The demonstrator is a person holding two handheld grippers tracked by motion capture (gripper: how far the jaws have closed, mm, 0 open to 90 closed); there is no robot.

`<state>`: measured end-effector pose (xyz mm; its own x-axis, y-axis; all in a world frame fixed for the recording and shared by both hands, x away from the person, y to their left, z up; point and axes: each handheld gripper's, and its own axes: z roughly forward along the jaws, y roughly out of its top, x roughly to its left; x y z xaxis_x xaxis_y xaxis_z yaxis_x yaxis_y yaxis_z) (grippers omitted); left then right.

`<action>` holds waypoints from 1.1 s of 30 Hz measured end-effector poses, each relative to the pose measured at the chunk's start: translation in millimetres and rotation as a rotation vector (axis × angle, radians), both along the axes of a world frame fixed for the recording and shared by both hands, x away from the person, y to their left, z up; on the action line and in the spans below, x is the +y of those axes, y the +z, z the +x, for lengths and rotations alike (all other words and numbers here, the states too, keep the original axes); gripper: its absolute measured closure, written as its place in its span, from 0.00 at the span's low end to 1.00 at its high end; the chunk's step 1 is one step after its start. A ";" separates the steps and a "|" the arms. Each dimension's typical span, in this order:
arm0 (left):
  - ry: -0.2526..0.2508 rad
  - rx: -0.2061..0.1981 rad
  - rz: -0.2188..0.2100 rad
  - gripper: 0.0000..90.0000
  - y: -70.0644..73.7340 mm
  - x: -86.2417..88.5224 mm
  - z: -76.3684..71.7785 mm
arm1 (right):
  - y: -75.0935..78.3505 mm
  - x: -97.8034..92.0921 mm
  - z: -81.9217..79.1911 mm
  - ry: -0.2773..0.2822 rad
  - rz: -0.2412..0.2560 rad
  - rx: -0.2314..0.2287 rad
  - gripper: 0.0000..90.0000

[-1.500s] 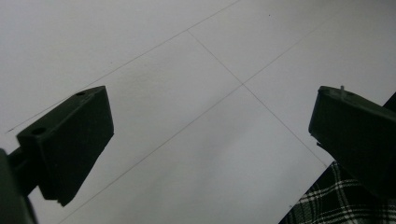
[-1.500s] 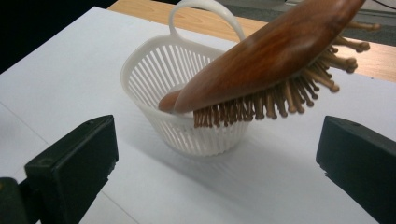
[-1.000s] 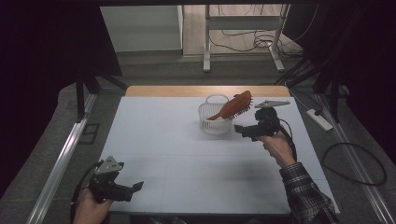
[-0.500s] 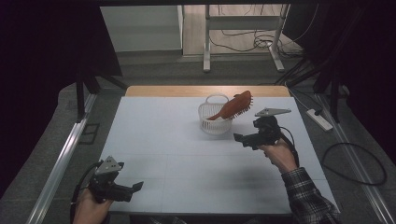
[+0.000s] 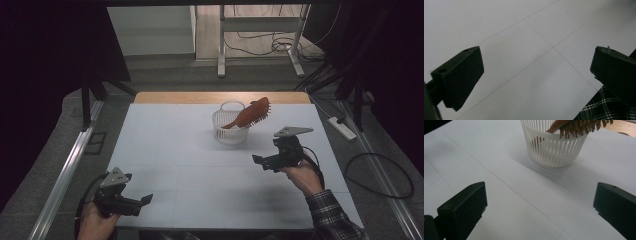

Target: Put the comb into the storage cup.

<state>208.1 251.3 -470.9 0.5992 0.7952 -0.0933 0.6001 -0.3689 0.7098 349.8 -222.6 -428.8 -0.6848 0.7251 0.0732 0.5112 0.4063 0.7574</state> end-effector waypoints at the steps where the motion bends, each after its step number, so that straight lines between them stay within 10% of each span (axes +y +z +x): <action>1: 0.001 -0.001 0.000 0.00 0.1 0.2 -0.1 | -0.8 -1.3 -2.2 0.000 -0.008 0.001 0.00; 33: 0.034 -0.010 -0.001 0.00 1.0 4.8 -2.1 | -15.1 -51.3 -51.1 -0.075 -0.058 0.048 0.00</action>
